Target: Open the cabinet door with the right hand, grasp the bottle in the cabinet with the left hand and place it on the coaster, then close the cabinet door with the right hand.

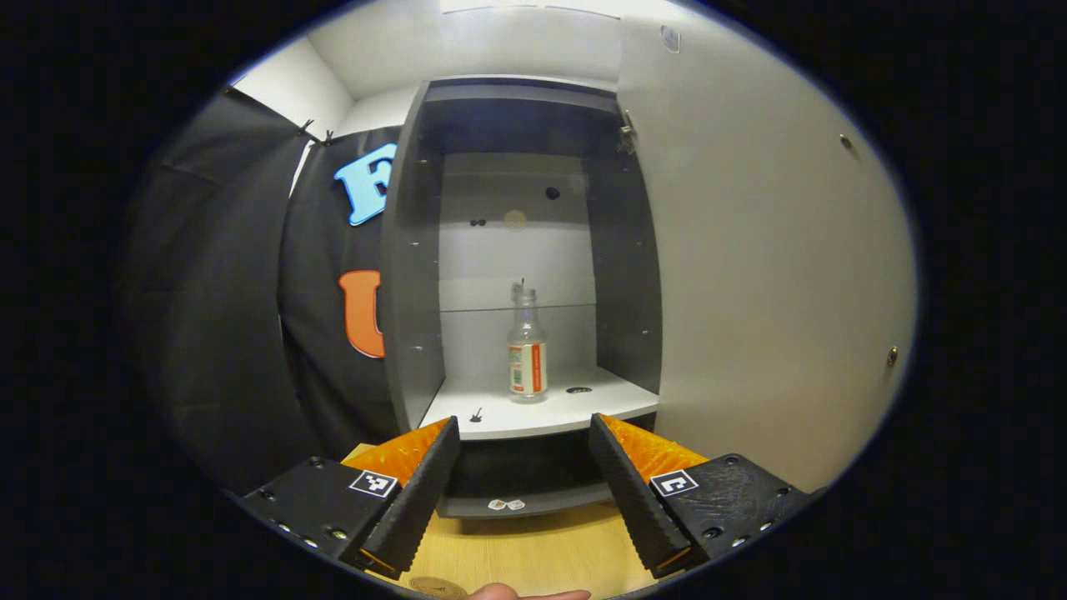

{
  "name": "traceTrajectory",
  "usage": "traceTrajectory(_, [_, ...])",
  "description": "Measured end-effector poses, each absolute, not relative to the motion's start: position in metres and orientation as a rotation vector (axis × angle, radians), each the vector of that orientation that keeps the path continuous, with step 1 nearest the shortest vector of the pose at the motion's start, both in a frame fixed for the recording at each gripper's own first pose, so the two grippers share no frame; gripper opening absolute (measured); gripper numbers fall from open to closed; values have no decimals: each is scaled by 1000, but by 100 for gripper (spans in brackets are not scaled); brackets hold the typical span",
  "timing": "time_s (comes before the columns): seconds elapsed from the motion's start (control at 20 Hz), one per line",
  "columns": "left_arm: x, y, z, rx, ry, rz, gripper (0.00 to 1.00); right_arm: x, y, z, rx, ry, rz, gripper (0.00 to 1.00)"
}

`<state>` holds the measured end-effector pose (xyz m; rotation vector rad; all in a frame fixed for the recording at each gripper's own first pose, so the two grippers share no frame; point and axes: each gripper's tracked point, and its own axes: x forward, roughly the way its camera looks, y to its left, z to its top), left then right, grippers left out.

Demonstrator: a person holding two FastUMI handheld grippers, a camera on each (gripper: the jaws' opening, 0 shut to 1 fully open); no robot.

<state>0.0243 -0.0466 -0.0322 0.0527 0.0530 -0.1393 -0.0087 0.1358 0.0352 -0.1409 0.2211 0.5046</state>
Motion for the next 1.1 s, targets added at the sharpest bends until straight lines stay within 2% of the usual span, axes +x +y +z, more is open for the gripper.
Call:
traceTrajectory(0.65, [72,-86,-38,19,84,-195,94,-38,114,41,-53,166,275,27])
traceTrajectory(0.9, [105,-70,-54,32,129,-134,94,-52,93,48,-63,111,155,27])
traceTrajectory(0.95, [113,-68,-57,35,136,-124,94,-56,88,48,-50,105,134,22])
traceTrajectory(1.05, [128,-62,-60,48,141,-99,94,-59,80,49,-1,95,84,28])
traceTrajectory(1.1, [134,-59,-60,61,141,-82,94,-61,71,49,24,88,51,16])
